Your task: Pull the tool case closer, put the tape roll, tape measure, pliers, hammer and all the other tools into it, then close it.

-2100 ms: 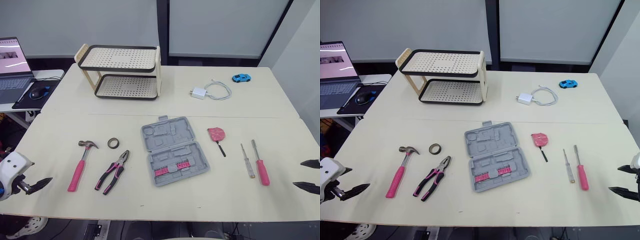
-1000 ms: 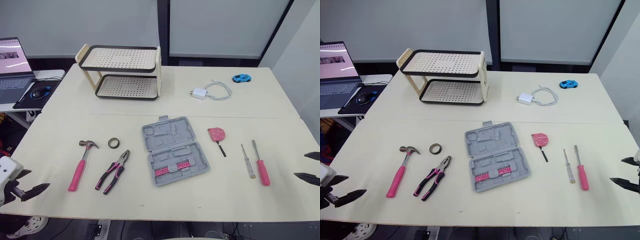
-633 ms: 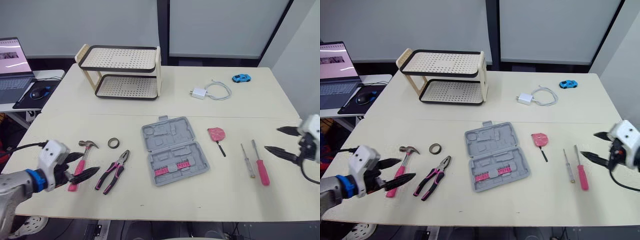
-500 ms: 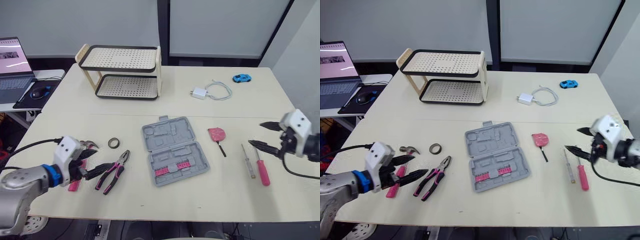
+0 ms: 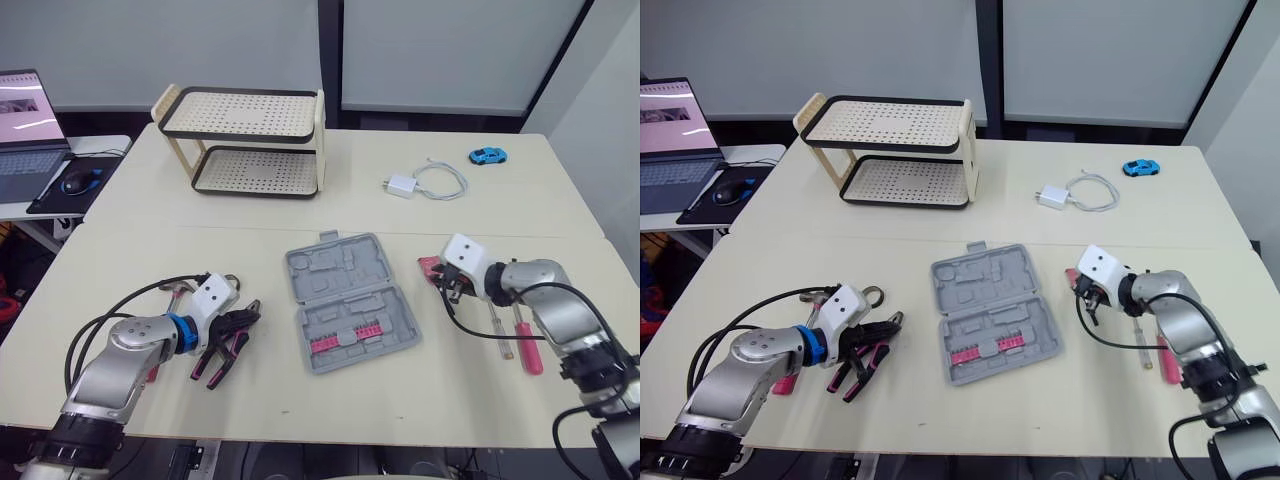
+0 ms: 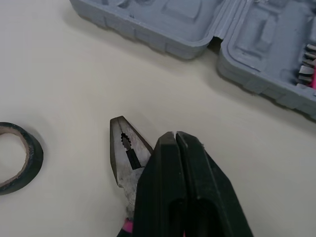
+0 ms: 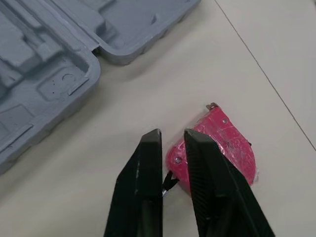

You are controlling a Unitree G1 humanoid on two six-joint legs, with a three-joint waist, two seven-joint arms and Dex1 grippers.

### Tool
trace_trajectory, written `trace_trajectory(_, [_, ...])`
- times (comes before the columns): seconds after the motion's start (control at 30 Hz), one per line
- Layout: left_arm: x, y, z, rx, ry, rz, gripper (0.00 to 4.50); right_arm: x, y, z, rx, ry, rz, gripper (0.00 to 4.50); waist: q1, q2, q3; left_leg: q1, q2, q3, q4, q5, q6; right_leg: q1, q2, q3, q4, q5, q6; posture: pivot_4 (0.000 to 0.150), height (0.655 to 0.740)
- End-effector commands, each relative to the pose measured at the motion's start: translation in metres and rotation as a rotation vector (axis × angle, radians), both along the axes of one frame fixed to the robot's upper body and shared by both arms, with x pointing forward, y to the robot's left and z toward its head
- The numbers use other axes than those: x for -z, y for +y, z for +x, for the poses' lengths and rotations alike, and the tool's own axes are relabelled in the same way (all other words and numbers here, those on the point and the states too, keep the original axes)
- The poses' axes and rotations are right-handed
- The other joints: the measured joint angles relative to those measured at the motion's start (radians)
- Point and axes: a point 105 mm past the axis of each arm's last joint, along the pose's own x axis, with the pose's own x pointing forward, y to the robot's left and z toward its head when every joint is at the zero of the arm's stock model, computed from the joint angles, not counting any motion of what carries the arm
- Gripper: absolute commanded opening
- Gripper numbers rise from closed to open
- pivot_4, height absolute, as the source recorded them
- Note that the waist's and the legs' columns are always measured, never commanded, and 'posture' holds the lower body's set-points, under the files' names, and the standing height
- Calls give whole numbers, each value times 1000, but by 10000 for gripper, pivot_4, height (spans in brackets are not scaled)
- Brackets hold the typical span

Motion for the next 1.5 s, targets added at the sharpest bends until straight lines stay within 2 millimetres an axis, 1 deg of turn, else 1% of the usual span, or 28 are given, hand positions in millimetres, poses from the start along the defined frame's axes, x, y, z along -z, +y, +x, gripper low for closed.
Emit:
trace_trajectory(0.03, [0,-12,6,64,-29,1,0,-2,9,11,-30,-28,-20,82,0,0,0,0,0,0,0,0,0,0,0,0,0,0,0,1500,7350])
trace_trajectory(0.27, [5,-31,16,126,-26,-6,0,11,20,19,-55,5,-29,82,-1,0,0,0,0,-1,0,0,0,0,0,-1,0,0,0,1500,7350])
trace_trajectory(0.5, [14,-39,20,154,-21,13,0,18,33,22,-80,29,-19,82,-2,0,0,0,0,-1,1,0,0,0,0,-1,1,0,0,1500,7350])
trace_trajectory(0.63, [15,-41,24,148,-32,14,0,22,37,23,-87,43,-10,82,-2,0,0,0,0,-2,1,0,0,0,0,-1,1,0,0,1500,7350])
trace_trajectory(0.87, [15,-52,28,173,-51,11,0,27,45,19,-115,76,1,82,-2,0,0,0,0,-3,3,0,0,2,0,-2,2,0,0,1500,7350])
trace_trajectory(1.07, [16,-59,30,193,-59,9,0,26,53,9,-167,115,19,82,-2,0,0,0,0,-3,3,0,0,2,0,-2,2,0,0,1500,7350])
trace_trajectory(1.3, [17,-65,26,232,-61,9,0,24,59,0,-186,138,45,82,-2,0,0,0,0,-3,3,0,0,2,0,-2,2,0,0,1500,7350])
trace_trajectory(1.5, [14,-74,20,289,-60,2,0,24,57,-16,-196,169,56,82,-1,0,0,0,-1,-3,3,0,0,2,0,-2,1,0,0,1500,7350])
